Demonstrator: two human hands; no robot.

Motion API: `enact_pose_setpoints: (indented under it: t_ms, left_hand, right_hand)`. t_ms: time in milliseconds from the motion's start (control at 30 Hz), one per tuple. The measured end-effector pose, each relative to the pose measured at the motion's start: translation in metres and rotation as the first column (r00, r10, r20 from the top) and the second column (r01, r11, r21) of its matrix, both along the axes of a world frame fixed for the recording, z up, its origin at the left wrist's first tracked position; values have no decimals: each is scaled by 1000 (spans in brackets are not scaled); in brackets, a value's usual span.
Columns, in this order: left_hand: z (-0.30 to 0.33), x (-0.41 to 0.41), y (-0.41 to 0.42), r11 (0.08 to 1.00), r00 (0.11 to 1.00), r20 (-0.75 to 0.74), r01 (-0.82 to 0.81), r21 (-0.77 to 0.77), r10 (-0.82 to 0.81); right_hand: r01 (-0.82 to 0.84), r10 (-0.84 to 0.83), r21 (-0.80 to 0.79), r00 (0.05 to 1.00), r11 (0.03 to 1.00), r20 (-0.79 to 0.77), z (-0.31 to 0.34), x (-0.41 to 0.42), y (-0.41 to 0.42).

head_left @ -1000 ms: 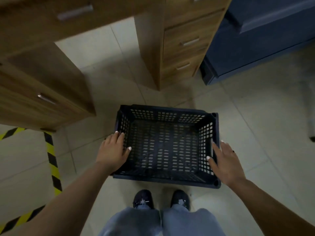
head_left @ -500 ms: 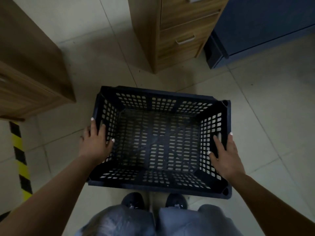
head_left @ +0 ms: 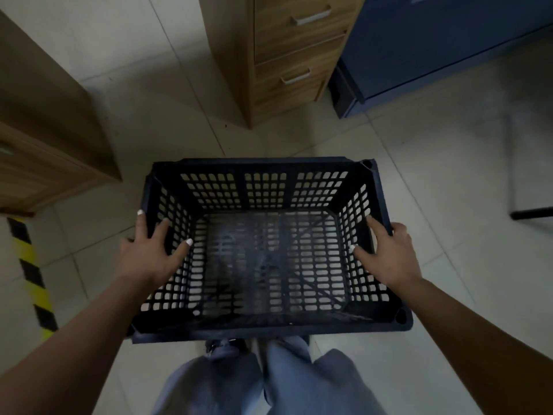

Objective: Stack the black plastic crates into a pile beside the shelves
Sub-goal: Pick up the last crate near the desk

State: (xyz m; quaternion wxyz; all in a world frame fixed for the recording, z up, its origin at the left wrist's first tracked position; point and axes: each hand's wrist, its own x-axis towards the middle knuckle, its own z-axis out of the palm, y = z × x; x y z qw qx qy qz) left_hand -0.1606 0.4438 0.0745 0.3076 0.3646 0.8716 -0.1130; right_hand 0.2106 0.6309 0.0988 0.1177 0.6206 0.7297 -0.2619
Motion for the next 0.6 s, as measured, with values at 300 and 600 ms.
enact_pose_setpoints:
  t_ms: [300,600]
  left_hand:
    - [202,14,-33,999,999,-11,34,42,-33]
    - [377,42,-64,986,999,-32,1,170,4]
  right_hand:
    - [-166,159,50,979,985,130,207,24,-37]
    - [-112,99,111,987,987,124,355,63,-86]
